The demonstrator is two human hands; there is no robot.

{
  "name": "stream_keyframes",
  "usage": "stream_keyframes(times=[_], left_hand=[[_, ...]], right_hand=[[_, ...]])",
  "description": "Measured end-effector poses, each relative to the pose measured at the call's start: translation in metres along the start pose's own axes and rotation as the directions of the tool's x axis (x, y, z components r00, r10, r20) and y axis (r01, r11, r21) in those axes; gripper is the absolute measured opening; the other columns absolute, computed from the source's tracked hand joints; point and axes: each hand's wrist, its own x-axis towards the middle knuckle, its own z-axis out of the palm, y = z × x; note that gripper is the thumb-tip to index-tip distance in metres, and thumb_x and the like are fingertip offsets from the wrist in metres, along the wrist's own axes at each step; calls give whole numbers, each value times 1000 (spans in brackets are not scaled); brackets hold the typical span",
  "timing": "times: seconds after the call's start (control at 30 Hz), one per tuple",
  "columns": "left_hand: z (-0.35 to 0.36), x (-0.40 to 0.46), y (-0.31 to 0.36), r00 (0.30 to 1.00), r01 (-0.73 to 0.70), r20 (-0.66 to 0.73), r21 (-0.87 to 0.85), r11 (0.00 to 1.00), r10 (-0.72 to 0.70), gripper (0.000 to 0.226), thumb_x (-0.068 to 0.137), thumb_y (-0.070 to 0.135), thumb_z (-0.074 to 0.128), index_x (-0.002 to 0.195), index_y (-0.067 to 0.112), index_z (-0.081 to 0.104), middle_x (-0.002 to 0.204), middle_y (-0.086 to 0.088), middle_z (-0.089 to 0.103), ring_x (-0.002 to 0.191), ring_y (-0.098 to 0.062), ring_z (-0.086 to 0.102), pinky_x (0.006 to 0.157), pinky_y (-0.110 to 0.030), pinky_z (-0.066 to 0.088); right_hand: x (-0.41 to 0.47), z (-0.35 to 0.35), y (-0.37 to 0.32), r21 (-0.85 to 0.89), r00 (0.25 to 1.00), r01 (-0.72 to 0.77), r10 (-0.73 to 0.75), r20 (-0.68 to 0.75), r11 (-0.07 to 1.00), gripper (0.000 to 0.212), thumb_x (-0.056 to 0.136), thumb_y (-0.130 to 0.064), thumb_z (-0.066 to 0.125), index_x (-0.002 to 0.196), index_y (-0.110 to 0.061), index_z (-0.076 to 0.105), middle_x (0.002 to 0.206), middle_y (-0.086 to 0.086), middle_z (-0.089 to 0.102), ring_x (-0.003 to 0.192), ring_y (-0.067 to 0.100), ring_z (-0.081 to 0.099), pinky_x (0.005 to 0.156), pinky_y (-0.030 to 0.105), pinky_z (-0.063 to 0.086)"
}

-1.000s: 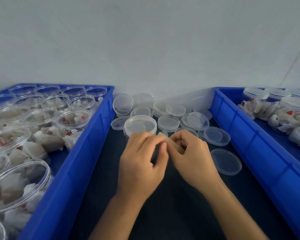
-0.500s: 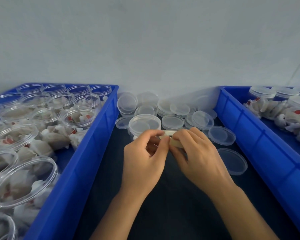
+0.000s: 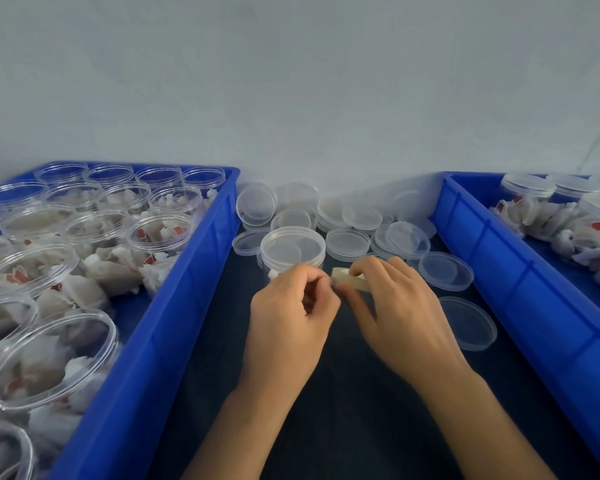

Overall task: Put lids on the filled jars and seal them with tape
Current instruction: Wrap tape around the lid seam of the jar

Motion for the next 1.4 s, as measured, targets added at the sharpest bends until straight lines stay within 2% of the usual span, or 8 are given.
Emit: stream_keyframes(times=[0.2, 0.63, 0.8, 0.93, 1.0, 1.13, 1.23, 1.4], left_hand=[[1, -2, -9, 998, 68, 9, -1, 998, -68, 7, 97, 17, 70, 95, 12, 75, 78, 8, 71, 72, -11, 71, 66, -23, 57], [-1, -4, -5, 997, 73, 8, 41, 997, -73, 10, 97, 26, 64, 91, 20, 70, 82, 12, 68, 75, -10, 69, 67, -27, 57], [-2, -5, -7, 993, 8, -114, 148, 989, 9, 5, 96, 22, 68, 99, 18, 69, 90, 8, 64, 77, -8, 62, 68, -26, 53], [-2, 0, -17, 961, 88, -274, 175, 981, -38, 38, 86, 19, 71, 123, 14, 62, 113, 4, 52, 101, -16, 53, 82, -33, 51], [-2, 1, -25, 972, 145, -194, 43, 988, -135, 60, 82, 28, 73, 137, 19, 55, 125, 12, 48, 118, -13, 52, 96, -35, 51], [2, -1, -36, 974, 225, 40, -96, 970, -222, 84, 83, 30, 89, 152, 40, 41, 141, 15, 44, 132, 4, 47, 102, -8, 41], [0, 1, -42, 976, 215, 45, -55, 975, -212, 94, 87, 22, 86, 163, 37, 35, 149, 10, 51, 137, -4, 50, 111, -27, 47], [-5, 3, -32, 987, 118, 92, 113, 987, -128, 95, 87, 48, 62, 169, 38, 17, 137, 9, 56, 123, -18, 53, 101, -49, 51]], right_hand=[[-2, -4, -4, 147, 978, -69, 38, 204, 987, 38, 103, -52, 49, 136, -36, 60, 107, -19, 66, 96, 8, 55, 82, 29, 48], [1, 0, -6, 514, 902, -383, 190, 387, 768, 13, 103, -36, 60, 101, -39, 72, 79, -4, 70, 60, 16, 72, 70, 52, 62], [0, 7, -5, 425, 930, -348, 251, 267, 836, 12, 96, -47, 60, 95, -43, 71, 74, -6, 66, 61, 12, 56, 64, 42, 56], [-1, 7, -6, 319, 940, -326, 269, 210, 890, 19, 93, -58, 52, 95, -46, 66, 75, -15, 67, 67, 12, 61, 66, 40, 56], [-1, 6, -8, 295, 949, -301, 253, 188, 907, 17, 93, -58, 51, 95, -48, 64, 78, -21, 68, 72, 9, 64, 66, 38, 56], [0, 5, -11, 184, 967, -237, 214, 139, 954, 10, 99, -56, 57, 94, -49, 61, 79, -27, 66, 73, 4, 64, 64, 36, 55], [0, 2, -12, 114, 979, -195, 186, 84, 974, 11, 100, -56, 57, 95, -46, 60, 77, -25, 65, 71, 5, 62, 63, 36, 54], [2, -6, -8, 129, 987, -158, 158, 16, 979, 14, 101, -55, 56, 94, -44, 61, 79, -26, 64, 67, 7, 61, 58, 34, 52]])
